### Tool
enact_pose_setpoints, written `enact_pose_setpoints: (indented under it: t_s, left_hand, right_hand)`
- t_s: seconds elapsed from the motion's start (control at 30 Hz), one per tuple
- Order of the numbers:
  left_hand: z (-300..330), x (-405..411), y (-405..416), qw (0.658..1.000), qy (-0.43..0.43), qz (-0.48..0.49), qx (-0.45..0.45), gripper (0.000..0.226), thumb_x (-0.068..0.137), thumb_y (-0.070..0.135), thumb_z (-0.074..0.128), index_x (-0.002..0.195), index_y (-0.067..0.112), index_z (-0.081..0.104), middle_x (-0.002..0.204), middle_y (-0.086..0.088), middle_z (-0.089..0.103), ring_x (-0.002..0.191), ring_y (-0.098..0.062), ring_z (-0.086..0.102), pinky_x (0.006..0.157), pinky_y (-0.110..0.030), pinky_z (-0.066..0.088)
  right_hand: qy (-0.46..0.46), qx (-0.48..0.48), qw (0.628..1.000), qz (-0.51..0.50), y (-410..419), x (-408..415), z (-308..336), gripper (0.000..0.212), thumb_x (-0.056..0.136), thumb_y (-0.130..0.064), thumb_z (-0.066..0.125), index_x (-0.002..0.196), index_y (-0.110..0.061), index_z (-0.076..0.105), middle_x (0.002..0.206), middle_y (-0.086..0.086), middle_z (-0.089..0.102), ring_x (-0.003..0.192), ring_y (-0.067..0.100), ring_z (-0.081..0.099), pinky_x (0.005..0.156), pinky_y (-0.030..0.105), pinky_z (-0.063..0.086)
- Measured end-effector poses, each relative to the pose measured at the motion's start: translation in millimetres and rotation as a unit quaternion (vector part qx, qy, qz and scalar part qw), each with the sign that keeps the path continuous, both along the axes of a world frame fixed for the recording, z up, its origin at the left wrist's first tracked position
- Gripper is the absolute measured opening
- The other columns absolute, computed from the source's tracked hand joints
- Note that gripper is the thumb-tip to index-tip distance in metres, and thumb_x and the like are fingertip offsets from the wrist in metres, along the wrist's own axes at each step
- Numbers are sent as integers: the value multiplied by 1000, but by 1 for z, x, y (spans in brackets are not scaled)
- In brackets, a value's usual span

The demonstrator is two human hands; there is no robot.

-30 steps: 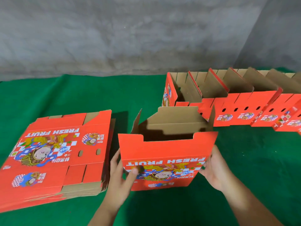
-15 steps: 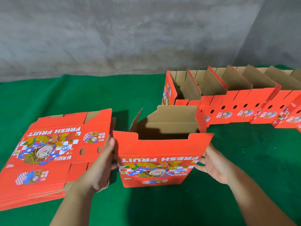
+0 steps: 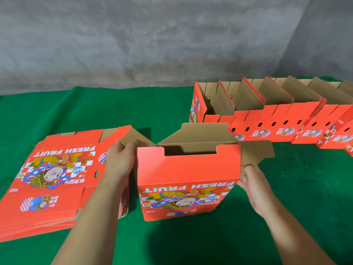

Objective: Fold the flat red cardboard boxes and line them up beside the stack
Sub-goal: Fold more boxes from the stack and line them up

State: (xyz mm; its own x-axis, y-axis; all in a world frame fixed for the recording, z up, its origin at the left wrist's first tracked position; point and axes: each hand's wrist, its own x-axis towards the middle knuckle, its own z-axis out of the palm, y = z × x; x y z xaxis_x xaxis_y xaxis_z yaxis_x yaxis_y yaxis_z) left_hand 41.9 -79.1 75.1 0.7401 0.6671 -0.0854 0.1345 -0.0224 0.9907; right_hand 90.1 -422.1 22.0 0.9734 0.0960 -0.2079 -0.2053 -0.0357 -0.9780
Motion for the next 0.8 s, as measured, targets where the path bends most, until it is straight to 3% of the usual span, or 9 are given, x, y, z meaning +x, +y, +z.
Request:
enact_pose_setpoints:
  t_s: [0.07, 0.17, 0.27, 0.37, 0.43, 0.5, 0.67, 0.73, 0.8]
  left_hand:
    - [-10, -6, -7, 995, -66, 12, -71, 15, 104, 21, 62, 99, 15, 74, 80, 3, 74, 72, -16, 62, 67, -29, 48]
    - [-22, -14, -22, 985, -143, 51, -77, 22, 109, 20, 54, 98, 18, 74, 81, 11, 75, 71, -6, 64, 68, -23, 52]
    - [-25, -16, -27, 983, -165, 73, -33, 22, 110, 24, 51, 112, 16, 71, 94, 1, 76, 84, -13, 65, 80, -31, 52]
    - [-27, -17, -25, 979, -184, 89, 14, 36, 108, 31, 46, 131, 10, 65, 120, -17, 72, 105, -29, 67, 98, -48, 51]
    - [-28, -17, -25, 976, -181, 109, 56, 41, 109, 31, 42, 136, 9, 62, 128, -15, 69, 119, -33, 64, 108, -51, 49]
    - [-28, -16, -26, 973, -176, 113, 95, 44, 110, 29, 40, 141, 6, 59, 136, -13, 66, 129, -28, 59, 113, -49, 44]
    - [-26, -16, -26, 954, -181, 49, 236, 46, 107, 12, 41, 153, 5, 46, 154, 3, 44, 141, 8, 38, 123, -24, 29]
    - [-24, -18, -25, 929, -197, -38, 312, 49, 102, 0, 43, 150, 3, 48, 158, -5, 44, 147, 2, 36, 123, -23, 26]
    - [-23, -23, -24, 888, -196, -157, 385, 49, 97, 2, 47, 144, 9, 57, 158, -5, 48, 148, -13, 40, 122, -30, 28]
  right_hand:
    - [8, 11, 1000, -14, 7, 0, 4, 37, 71, -44, 51, 102, -42, 70, 113, -11, 76, 106, 6, 71, 102, 43, 49]
    - [34, 27, 998, -50, 25, -3, 7, 34, 79, -64, 53, 101, -45, 71, 100, -17, 77, 91, -3, 72, 88, 36, 51]
    - [59, 57, 990, -111, 33, -8, 2, 80, 67, -99, 44, 117, -41, 67, 101, -24, 76, 93, -7, 71, 84, 29, 48]
    - [33, 36, 994, -101, 34, -12, 0, 107, 48, -107, 46, 135, -46, 56, 120, -21, 71, 110, -1, 67, 96, 33, 47]
    - [-1, 0, 998, -70, 35, -12, 3, 95, 58, -98, 59, 141, -55, 45, 129, -26, 66, 117, -3, 63, 98, 32, 48]
    - [7, -22, 998, -66, 35, -7, 2, 90, 70, -77, 73, 148, -52, 35, 132, -23, 63, 121, 3, 61, 103, 36, 45]
    - [12, -46, 996, -75, 38, 5, -2, 78, 92, -31, 74, 153, -47, 28, 129, -22, 61, 119, 5, 57, 97, 33, 36]
    - [-10, -60, 995, -82, 41, 6, -2, 78, 95, -24, 70, 154, -50, 27, 131, -21, 63, 115, -4, 57, 92, 26, 40]
    - [-31, -84, 993, -78, 42, 6, -2, 79, 98, -21, 66, 155, -54, 23, 143, -16, 57, 123, 5, 58, 99, 27, 41]
